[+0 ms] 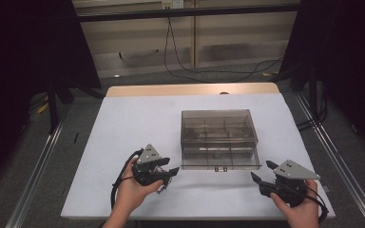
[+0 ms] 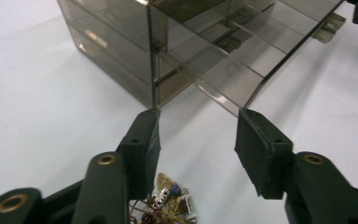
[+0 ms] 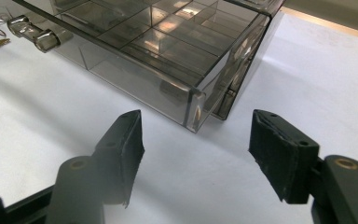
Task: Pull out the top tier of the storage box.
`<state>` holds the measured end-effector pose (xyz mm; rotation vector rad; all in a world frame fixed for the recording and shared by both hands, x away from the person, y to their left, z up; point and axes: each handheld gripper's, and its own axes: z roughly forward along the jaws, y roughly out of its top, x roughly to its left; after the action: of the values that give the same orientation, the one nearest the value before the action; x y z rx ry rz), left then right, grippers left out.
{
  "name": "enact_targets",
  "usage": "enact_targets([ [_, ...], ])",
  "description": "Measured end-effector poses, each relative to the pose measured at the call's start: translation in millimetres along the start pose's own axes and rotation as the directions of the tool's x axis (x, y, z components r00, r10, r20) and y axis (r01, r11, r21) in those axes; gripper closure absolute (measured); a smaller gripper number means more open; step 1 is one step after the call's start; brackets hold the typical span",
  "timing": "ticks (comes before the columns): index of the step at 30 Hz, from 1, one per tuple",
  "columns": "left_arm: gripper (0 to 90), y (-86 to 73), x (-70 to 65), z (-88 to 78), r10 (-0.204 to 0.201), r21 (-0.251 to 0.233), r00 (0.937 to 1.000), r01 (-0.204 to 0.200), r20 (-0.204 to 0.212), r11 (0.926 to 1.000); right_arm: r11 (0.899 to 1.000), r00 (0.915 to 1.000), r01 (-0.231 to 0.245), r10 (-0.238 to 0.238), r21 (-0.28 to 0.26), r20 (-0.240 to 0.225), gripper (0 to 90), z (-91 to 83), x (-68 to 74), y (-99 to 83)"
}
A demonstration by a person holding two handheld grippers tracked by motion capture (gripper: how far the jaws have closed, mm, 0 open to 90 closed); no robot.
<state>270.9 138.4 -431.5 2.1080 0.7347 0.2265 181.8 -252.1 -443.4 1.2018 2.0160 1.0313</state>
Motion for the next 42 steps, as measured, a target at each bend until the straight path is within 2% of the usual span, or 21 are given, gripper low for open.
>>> enact_targets([
  [4,44.5,0.0,5.2,1.1,-0.019,0.02,0.9998,0.019,-0.011,0.9996,1.0,1.0,0.0,0.0,0.007,-0.001,30.2,0.3,-1.1,-0.6],
  [6,39.4,0.0,7.2,1.5,-0.024,0.024,0.9994,0.024,-0.026,0.9994,1.0,1.0,0.002,-0.002,0.007,0.003,29.2,0.4,-1.8,-1.2],
  [11,33.3,-0.5,11.9,2.9,-0.047,0.044,0.9987,0.048,-0.021,0.9979,1.0,1.0,-0.002,0.002,0.005,0.002,26.2,-0.1,-2.6,-1.3],
  [16,23.8,-0.4,16.1,3.1,-0.04,0.077,0.9985,0.043,-0.037,0.9961,1.0,1.0,0.003,-0.003,0.008,0.004,23.3,0.7,-2.5,-1.7],
  [20,21.6,-0.9,21.4,0.9,-0.046,0.08,0.9978,0.05,-0.047,0.9956,1.0,1.0,0.004,-0.004,0.005,0.004,20.1,1.5,-3.0,-1.6],
  [25,16.7,-1.7,27.9,0.7,-0.076,0.091,0.9958,0.08,-0.051,0.9927,1.0,1.0,0.006,-0.006,0.012,0.002,19.1,2.6,-2.8,-1.9],
  [31,14.6,-0.7,34.3,-2.5,-0.065,0.123,0.995,0.074,-0.075,0.9896,1.0,0.9999,0.011,-0.011,0.009,0.0,18.3,2.9,-2.6,-1.8],
  [35,14.6,-1.8,38.3,-2.5,-0.06,0.167,0.9958,0.071,-0.07,0.9834,1.0,1.0,0.008,-0.008,0.007,-0.004,17.3,2.1,-3.6,-2.0],
  [39,14.8,-3.3,39.1,1.3,-0.059,0.223,0.997,0.069,-0.049,0.9724,1.0,1.0,0.007,-0.007,0.004,-0.001,16.5,1.2,-4.4,-2.1],
  [40,15.0,-3.5,38.3,2.1,-0.067,0.241,0.9968,0.076,-0.044,0.9676,1.0,1.0,0.005,-0.005,0.006,0.003,16.2,0.6,-4.4,-2.0],
  [41,15.0,-3.5,38.4,3.6,-0.055,0.263,0.998,0.061,-0.03,0.9629,1.0,1.0,0.006,-0.006,0.004,0.001,16.2,0.5,-4.7,-2.0],
  [42,15.0,-3.7,37.9,4.3,-0.052,0.27,0.998,0.06,-0.036,0.9611,1.0,1.0,0.003,-0.003,0.001,-0.002,16.0,0.3,-4.9,-2.0],
])
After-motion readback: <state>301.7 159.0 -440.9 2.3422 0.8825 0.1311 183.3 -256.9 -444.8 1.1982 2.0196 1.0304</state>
